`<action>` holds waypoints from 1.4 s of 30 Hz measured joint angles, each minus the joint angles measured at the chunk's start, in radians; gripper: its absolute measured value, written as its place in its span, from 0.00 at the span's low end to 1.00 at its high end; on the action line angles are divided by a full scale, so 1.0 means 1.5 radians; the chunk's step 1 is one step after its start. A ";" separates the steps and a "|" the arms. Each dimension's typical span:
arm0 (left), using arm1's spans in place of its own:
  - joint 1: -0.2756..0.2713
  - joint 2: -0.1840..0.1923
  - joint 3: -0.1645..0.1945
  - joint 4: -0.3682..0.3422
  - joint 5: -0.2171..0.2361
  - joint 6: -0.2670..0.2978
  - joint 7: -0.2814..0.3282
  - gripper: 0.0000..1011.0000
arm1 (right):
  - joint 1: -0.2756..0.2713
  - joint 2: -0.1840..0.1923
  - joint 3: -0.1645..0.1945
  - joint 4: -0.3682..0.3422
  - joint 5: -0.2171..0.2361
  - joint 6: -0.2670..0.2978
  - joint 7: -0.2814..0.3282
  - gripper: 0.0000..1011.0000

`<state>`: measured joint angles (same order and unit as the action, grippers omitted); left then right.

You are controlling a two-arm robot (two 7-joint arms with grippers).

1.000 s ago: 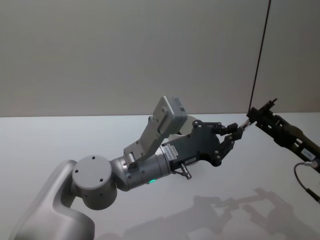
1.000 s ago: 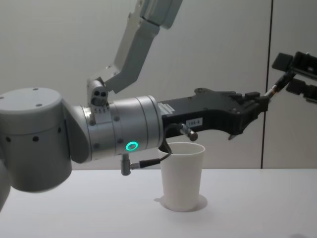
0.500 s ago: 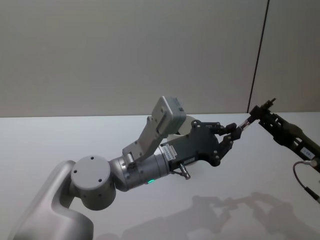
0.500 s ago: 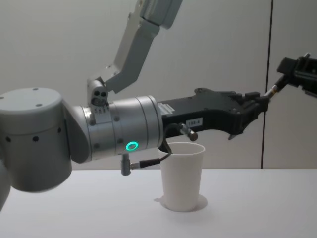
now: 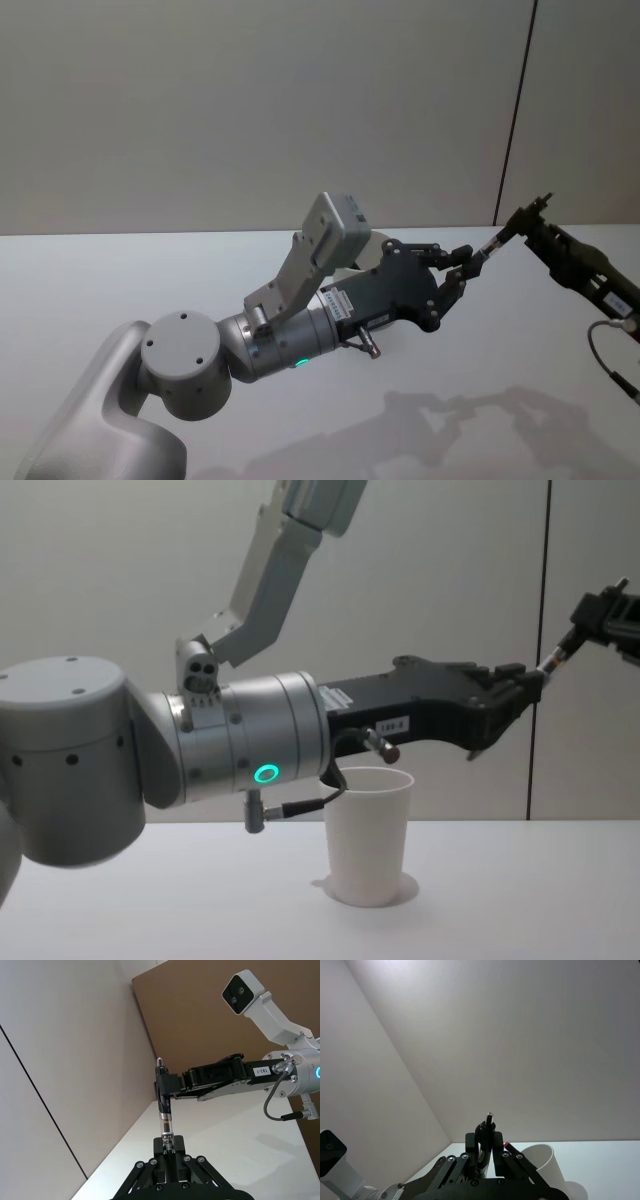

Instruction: Place the pen into the pen holder.

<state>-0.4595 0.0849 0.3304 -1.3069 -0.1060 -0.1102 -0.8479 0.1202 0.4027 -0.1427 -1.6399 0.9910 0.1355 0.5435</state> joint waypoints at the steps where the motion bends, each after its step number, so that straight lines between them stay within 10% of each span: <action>1: 0.000 0.000 0.000 0.000 0.000 0.000 0.000 0.13 | 0.000 0.000 0.000 0.000 0.000 -0.001 0.000 0.18; 13: 0.000 0.000 0.000 0.000 0.002 0.001 0.000 0.18 | -0.001 0.003 -0.002 -0.004 0.001 -0.013 -0.007 0.18; 42: 0.000 0.000 0.000 0.000 0.001 0.000 0.000 0.99 | 0.000 0.021 -0.007 -0.016 -0.046 -0.022 -0.029 0.18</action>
<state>-0.4594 0.0850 0.3303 -1.3067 -0.1040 -0.1100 -0.8480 0.1204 0.4340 -0.1539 -1.6636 0.9216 0.1019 0.5003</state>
